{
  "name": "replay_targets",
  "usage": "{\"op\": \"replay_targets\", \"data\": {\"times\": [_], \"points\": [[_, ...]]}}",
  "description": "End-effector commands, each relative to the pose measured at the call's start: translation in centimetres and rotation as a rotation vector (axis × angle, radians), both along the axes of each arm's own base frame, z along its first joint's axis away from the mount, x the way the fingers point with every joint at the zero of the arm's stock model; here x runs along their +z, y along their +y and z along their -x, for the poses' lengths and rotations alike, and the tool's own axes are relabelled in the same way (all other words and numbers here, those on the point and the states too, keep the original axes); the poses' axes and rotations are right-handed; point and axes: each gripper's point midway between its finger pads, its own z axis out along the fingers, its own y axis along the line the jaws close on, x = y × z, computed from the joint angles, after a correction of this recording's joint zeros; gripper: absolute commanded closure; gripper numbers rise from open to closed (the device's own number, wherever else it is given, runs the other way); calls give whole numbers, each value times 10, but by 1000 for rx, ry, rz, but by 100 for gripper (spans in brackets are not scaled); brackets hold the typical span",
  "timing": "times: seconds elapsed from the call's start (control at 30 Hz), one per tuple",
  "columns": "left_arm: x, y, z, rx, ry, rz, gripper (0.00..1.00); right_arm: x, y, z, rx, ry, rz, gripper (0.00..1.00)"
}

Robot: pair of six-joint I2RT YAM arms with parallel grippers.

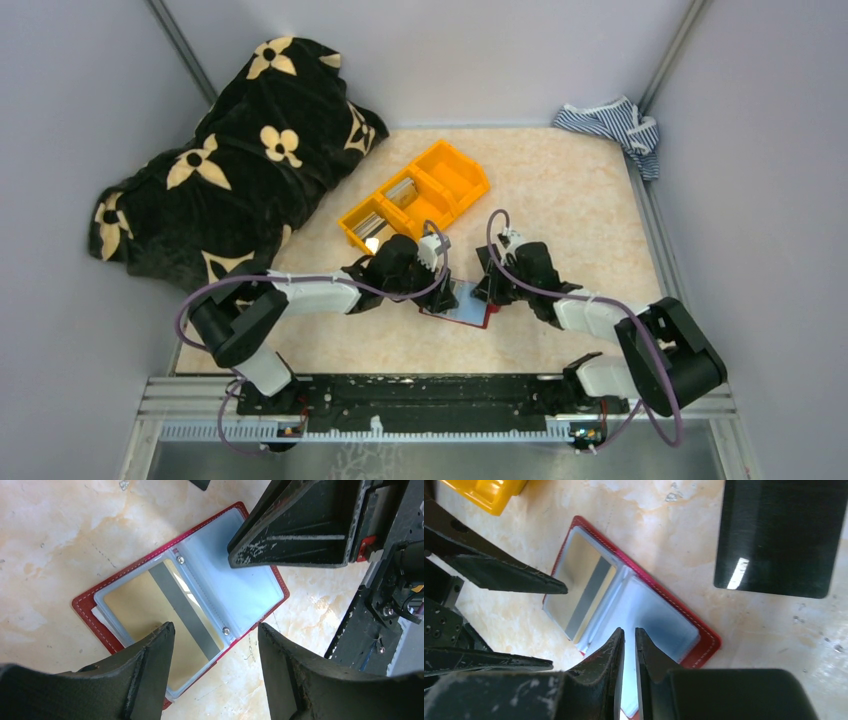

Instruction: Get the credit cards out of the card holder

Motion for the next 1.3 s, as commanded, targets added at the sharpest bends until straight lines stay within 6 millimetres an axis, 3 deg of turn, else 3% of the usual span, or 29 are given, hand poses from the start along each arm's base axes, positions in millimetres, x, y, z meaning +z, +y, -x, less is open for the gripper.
{"op": "replay_targets", "data": {"times": [0.0, 0.67, 1.27], "points": [[-2, 2, 1, 0, 21, -11, 32, 6, -10, -10, -29, -48, 13, 86], [0, 23, -16, 105, 18, -33, 29, -4, -10, -9, -22, -27, 8, 87], [-13, 18, -8, 89, 88, -20, 29, -6, -10, -9, -20, -22, 6, 87]]}}
